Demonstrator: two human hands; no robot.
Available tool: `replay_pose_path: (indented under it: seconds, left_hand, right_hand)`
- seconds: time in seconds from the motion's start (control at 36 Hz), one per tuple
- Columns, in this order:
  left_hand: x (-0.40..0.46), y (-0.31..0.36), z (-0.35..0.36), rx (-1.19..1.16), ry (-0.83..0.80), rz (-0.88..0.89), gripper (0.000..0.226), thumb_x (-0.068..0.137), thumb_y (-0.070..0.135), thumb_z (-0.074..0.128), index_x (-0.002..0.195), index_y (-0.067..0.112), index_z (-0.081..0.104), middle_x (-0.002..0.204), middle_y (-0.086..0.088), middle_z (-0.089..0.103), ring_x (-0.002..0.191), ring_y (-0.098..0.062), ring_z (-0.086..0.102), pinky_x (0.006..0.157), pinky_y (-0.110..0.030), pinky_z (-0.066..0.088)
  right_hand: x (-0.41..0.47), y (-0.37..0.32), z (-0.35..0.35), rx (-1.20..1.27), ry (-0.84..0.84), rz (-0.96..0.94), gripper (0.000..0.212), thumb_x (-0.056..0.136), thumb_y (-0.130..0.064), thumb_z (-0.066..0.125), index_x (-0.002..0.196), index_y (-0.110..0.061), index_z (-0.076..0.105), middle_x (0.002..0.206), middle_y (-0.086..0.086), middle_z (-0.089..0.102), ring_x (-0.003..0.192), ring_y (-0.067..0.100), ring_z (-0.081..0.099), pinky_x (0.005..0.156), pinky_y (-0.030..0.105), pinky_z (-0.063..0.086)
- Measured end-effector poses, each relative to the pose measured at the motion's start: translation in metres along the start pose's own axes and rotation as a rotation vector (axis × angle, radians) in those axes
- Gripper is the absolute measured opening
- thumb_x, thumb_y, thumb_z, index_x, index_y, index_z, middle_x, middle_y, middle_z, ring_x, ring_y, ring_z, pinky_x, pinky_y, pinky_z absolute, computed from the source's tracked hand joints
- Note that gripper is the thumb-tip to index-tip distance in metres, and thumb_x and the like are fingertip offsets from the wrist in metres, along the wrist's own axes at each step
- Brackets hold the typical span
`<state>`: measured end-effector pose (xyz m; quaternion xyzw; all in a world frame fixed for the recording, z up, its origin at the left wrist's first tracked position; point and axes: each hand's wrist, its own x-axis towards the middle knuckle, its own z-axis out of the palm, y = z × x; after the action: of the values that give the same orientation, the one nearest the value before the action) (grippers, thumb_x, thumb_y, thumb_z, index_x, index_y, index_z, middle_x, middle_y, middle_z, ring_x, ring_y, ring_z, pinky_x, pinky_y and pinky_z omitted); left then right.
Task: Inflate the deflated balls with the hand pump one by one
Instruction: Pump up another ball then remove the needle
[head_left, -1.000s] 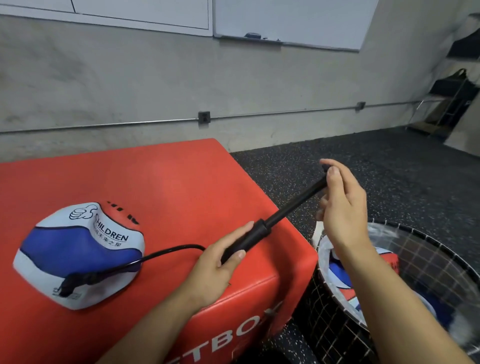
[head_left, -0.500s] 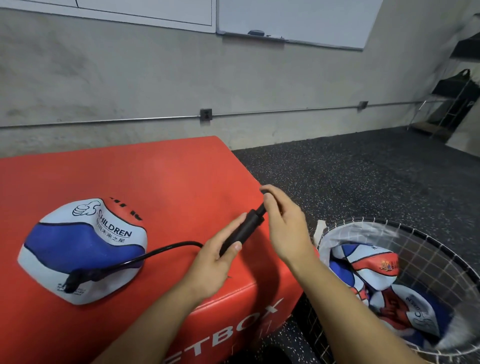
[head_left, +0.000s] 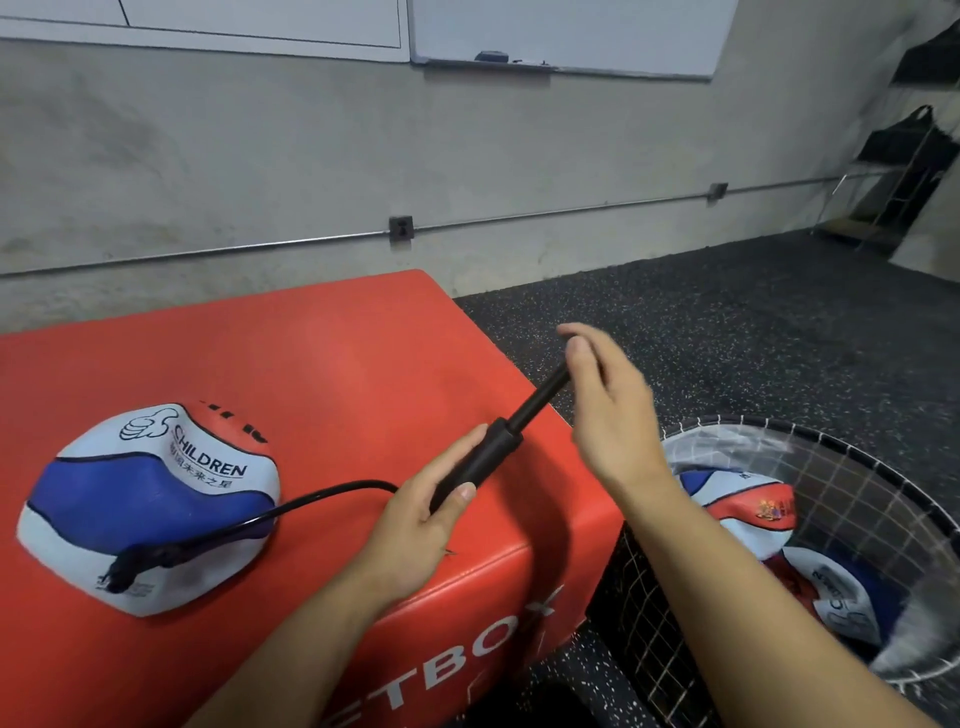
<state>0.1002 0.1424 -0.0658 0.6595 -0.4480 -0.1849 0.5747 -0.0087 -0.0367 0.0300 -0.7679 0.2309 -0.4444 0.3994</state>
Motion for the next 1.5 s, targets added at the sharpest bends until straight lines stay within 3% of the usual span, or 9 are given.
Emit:
replay_pose_path:
  seconds: [0.19,0.31,0.47,0.61,0.72,1.0,1.11,1.28,1.5]
  left_hand:
    - [-0.004,-0.001,-0.003,0.011,-0.054,0.012,0.057,0.109,0.008,0.053,0.153,0.042,0.044,0.157,0.028,0.045,0.15,0.002,0.035,0.125,-0.029,0.029]
    - [-0.004,-0.003,-0.005,0.014,-0.049,0.022,0.054,0.109,0.01,0.054,0.154,0.04,0.044,0.157,0.029,0.044,0.149,0.003,0.036,0.119,-0.014,0.027]
    - [0.0,-0.005,-0.005,0.022,-0.028,0.007,0.055,0.109,0.007,0.053,0.155,0.036,0.043,0.158,0.029,0.044,0.15,0.003,0.035,0.126,-0.022,0.024]
    - [0.002,-0.006,-0.006,0.007,0.0,-0.004,0.055,0.109,0.008,0.052,0.156,0.033,0.042,0.16,0.025,0.043,0.152,0.0,0.033,0.13,-0.037,0.021]
    - [0.004,-0.005,-0.007,-0.024,0.023,-0.009,0.053,0.107,0.02,0.053,0.157,0.035,0.042,0.161,0.023,0.042,0.152,-0.005,0.035,0.125,-0.057,0.031]
    - [0.006,-0.008,-0.007,-0.026,0.021,0.004,0.053,0.104,0.04,0.055,0.155,0.048,0.041,0.163,0.02,0.041,0.154,-0.009,0.034,0.122,-0.063,0.032]
    - [0.004,-0.004,-0.006,-0.026,0.009,0.003,0.053,0.106,0.028,0.055,0.155,0.045,0.044,0.161,0.019,0.044,0.153,-0.008,0.036,0.124,-0.06,0.03]
    - [-0.001,-0.001,-0.004,0.05,-0.048,0.003,0.053,0.11,0.017,0.053,0.156,0.042,0.044,0.158,0.027,0.044,0.15,0.0,0.037,0.128,-0.042,0.028]
    - [-0.003,0.002,-0.004,0.115,-0.086,0.024,0.054,0.11,0.018,0.053,0.153,0.049,0.044,0.154,0.034,0.046,0.146,0.009,0.036,0.124,-0.024,0.025]
  right_hand:
    - [0.018,0.003,-0.031,0.109,0.138,0.063,0.033,0.101,-0.057,0.043,0.119,-0.045,0.069,0.093,-0.025,0.063,0.088,0.016,0.054,0.085,0.061,0.051]
    - [0.015,-0.001,-0.021,0.141,0.097,0.052,0.032,0.102,-0.053,0.044,0.119,-0.042,0.069,0.079,-0.025,0.057,0.075,0.014,0.049,0.077,0.049,0.045]
    - [0.002,0.006,0.008,0.077,-0.012,0.044,0.033,0.102,-0.047,0.045,0.122,-0.036,0.068,0.064,-0.032,0.055,0.067,0.001,0.049,0.074,0.031,0.045]
    - [-0.012,0.009,0.026,-0.005,-0.116,0.02,0.026,0.108,-0.036,0.047,0.123,-0.033,0.068,0.085,-0.03,0.064,0.078,-0.007,0.059,0.084,0.031,0.05]
    - [-0.024,0.005,0.038,-0.052,-0.193,0.01,0.026,0.11,-0.028,0.05,0.127,-0.029,0.069,0.114,-0.023,0.07,0.105,-0.015,0.059,0.095,0.01,0.042]
    - [-0.03,0.003,0.04,-0.043,-0.237,0.058,0.027,0.11,-0.033,0.047,0.129,-0.031,0.067,0.119,-0.021,0.07,0.112,-0.007,0.061,0.102,0.021,0.044]
    - [-0.024,-0.001,0.029,0.001,-0.17,0.031,0.024,0.111,-0.028,0.048,0.124,-0.031,0.068,0.107,-0.029,0.067,0.099,-0.019,0.058,0.091,0.006,0.039]
    - [0.001,0.01,-0.004,0.084,0.005,0.054,0.033,0.103,-0.051,0.042,0.122,-0.04,0.067,0.071,-0.031,0.056,0.072,0.0,0.05,0.081,0.041,0.045]
    - [0.007,0.003,-0.039,0.205,0.154,0.093,0.028,0.112,-0.035,0.043,0.115,-0.035,0.07,0.068,-0.002,0.036,0.053,0.016,0.029,0.052,0.038,0.03]
